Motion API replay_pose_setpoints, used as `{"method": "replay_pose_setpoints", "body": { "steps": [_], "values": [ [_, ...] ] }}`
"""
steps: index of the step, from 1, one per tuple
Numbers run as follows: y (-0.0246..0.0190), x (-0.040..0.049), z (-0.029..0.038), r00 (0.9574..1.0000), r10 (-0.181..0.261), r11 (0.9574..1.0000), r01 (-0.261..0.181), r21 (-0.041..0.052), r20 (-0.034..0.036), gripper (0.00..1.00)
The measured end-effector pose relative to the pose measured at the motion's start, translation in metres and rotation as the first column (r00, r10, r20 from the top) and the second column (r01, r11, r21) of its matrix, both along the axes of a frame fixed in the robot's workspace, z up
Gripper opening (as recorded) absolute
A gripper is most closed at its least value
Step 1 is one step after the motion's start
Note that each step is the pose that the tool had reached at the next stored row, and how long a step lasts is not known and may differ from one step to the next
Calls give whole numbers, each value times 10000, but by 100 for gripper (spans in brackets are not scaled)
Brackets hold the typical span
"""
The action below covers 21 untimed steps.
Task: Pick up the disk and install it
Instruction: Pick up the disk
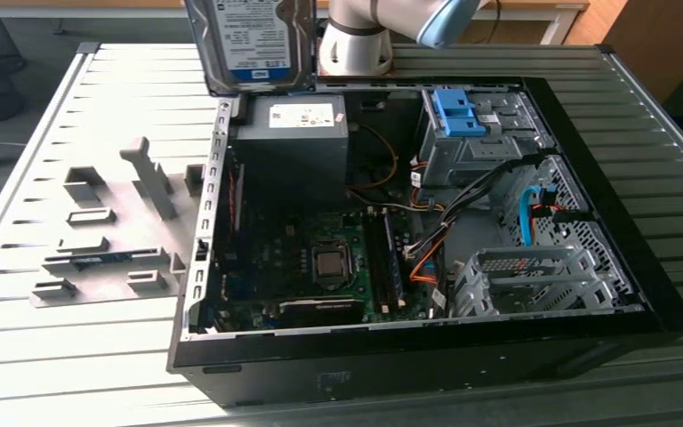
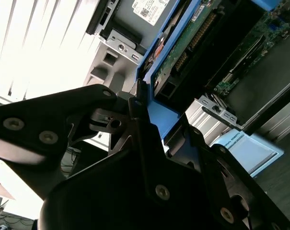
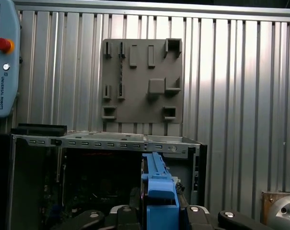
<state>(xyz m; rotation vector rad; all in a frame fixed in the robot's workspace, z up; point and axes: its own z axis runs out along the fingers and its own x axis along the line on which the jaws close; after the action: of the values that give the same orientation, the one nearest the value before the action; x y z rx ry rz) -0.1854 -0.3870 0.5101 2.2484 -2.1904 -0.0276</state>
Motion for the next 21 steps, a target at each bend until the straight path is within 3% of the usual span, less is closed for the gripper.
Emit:
{"method": "replay_pose_setpoints", "body": {
  "steps": [3,8,15,21],
  "values": [
    [0,52,0,10000,1,10000,-1,0,0,36],
    [-13,63,0,10000,1,10000,-1,-1,-1,36],
    [-162,63,0,10000,0,10000,0,1,0,36],
    [-173,63,0,10000,1,10000,-1,0,0,36]
  ]
}}
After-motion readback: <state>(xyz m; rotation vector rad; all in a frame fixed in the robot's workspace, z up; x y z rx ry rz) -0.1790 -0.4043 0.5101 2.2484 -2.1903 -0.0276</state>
